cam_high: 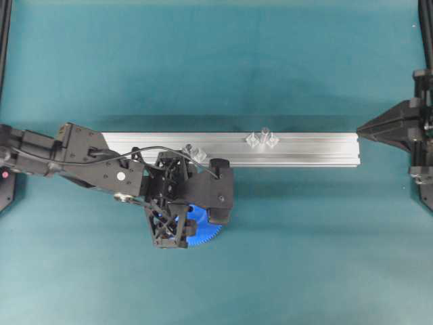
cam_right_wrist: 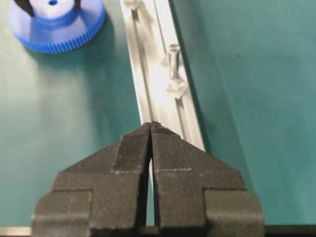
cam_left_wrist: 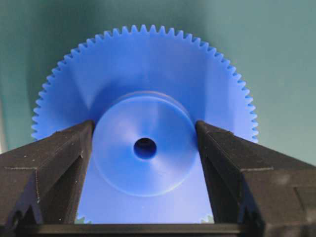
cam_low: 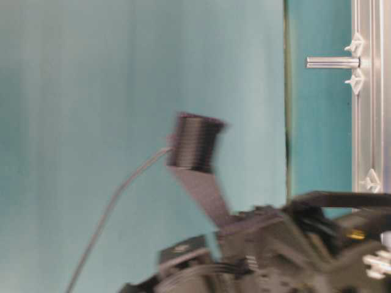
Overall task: Find the location of the shaft and insert the large gear.
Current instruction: 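Lift the blue gear and carry it over the rail toward the right shaft, then turn the gear upright and align its bore with the right shaft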
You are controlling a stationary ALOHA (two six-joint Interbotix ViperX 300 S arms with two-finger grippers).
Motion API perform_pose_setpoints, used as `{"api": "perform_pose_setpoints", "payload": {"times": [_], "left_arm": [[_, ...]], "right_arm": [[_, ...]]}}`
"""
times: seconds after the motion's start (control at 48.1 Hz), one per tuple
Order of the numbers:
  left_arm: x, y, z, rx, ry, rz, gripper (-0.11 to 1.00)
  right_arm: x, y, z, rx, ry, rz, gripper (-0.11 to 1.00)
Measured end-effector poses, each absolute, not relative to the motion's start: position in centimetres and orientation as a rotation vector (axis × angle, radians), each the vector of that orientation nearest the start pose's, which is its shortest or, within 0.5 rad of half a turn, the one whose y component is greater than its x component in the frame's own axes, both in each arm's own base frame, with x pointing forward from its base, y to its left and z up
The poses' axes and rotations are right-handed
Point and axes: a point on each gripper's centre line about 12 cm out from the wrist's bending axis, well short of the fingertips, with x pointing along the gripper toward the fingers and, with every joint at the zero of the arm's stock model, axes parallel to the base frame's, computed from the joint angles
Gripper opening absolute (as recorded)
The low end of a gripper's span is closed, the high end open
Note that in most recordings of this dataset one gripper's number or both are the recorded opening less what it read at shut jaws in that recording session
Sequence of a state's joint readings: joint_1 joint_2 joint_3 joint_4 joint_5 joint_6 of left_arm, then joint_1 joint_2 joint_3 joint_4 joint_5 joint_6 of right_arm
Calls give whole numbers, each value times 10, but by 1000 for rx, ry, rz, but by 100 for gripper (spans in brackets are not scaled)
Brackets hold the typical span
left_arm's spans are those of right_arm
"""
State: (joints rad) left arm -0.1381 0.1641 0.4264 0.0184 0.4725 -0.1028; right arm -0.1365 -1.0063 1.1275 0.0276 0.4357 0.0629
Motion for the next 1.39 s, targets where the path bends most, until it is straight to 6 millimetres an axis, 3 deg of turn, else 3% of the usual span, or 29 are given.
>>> {"api": "perform_pose_setpoints", "payload": {"times": [0.478,0.707,1.018,1.164,1.392], "left_arm": [[428,-51,199,131,1070,-135,71],[443,-21,236,133,991,-89,71],[458,16,268,232,905,-75,71],[467,30,273,258,873,-61,71],[488,45,255,306,826,-52,71]], "right_arm": [[168,-22,241,120,517,-146,3],[167,-22,241,120,517,-145,3],[163,-21,241,120,498,-146,3],[162,-21,240,120,497,-146,3],[161,-21,240,120,495,-146,3]]}}
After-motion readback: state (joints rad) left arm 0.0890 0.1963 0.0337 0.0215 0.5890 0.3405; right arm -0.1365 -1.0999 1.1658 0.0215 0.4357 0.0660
